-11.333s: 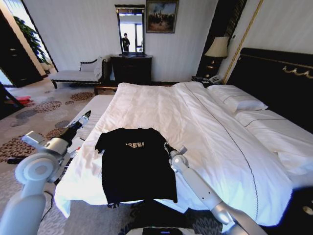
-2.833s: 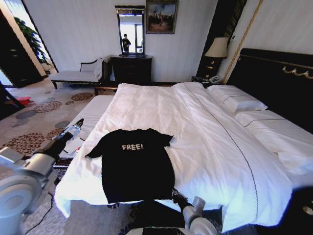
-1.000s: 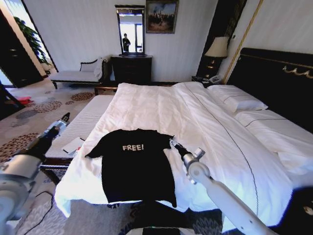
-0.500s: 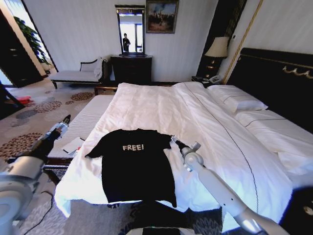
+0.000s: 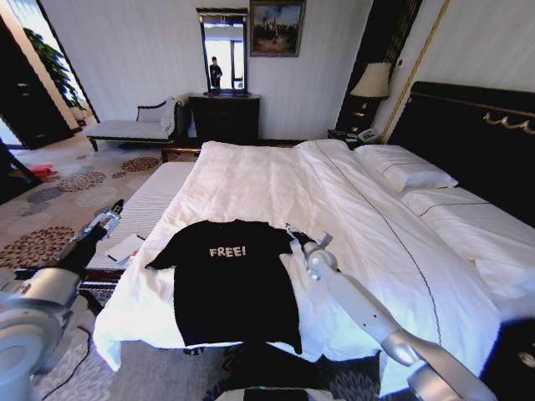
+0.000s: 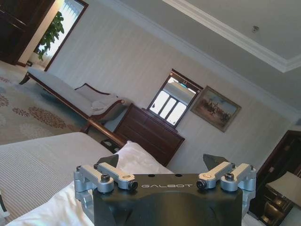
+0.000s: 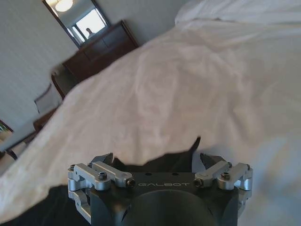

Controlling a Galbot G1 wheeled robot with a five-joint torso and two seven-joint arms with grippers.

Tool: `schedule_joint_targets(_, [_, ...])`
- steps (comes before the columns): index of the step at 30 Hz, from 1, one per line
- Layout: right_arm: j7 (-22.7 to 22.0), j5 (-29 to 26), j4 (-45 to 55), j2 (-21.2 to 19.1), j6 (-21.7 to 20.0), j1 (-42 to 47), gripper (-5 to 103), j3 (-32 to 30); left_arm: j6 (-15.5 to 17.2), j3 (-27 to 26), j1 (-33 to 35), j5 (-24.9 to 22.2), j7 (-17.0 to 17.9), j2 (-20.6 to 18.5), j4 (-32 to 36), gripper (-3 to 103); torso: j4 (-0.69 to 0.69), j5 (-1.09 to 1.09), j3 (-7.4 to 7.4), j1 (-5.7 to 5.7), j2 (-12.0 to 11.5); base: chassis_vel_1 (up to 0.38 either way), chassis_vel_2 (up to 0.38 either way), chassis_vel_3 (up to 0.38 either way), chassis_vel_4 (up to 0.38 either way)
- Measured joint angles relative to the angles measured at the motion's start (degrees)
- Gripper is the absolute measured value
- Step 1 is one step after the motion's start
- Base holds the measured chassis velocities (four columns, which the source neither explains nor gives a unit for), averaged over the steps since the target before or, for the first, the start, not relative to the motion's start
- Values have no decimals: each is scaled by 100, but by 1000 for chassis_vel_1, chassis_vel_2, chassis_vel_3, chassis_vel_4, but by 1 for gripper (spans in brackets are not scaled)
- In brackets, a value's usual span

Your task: Fold the clothes on the bed.

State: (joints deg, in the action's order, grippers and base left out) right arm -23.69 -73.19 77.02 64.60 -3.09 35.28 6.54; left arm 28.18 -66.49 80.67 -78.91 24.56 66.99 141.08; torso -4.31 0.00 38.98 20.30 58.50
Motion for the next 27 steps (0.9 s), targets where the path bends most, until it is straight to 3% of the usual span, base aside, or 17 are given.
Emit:
schedule_joint_targets(12, [-107,230,-490,69,-84,-199,101,179,-20,195,-109,127,8,14,-147,100,-1,0,0,0,0,0,0,0,0])
schedule_joint_targets(13, [-82,230,-500,58,-84,-204,92,180,-22,226,-136,136,9,15,-167,100,-2,0,0,0,0,0,0,0,0])
schedule_joint_targets(15, [-66,229,-500,47,-84,-204,92,180,-22,242,-148,140,9,15,-177,100,-1,0,0,0,0,0,0,0,0])
schedule_joint_targets(18, [-37,214,-469,-2,-82,-201,76,179,-24,292,-180,171,10,14,-211,100,-2,0,0,0,0,0,0,0,0])
schedule_joint_targets(19, [-37,214,-469,-2,-82,-201,76,179,-24,292,-180,171,10,14,-211,100,-2,0,0,0,0,0,0,0,0])
schedule_joint_targets(22, [-11,215,-434,-52,-77,-182,60,187,-27,327,-191,213,11,21,-234,100,-1,0,0,0,0,0,0,0,0])
schedule_joint_targets(25, [2,219,-433,-67,-73,-181,54,189,-29,330,-186,215,12,29,-234,100,-1,0,0,0,0,0,0,0,0])
schedule_joint_targets(27, [11,221,-415,-93,-68,-181,44,189,-30,331,-161,215,14,31,-219,100,-1,0,0,0,0,0,0,0,0])
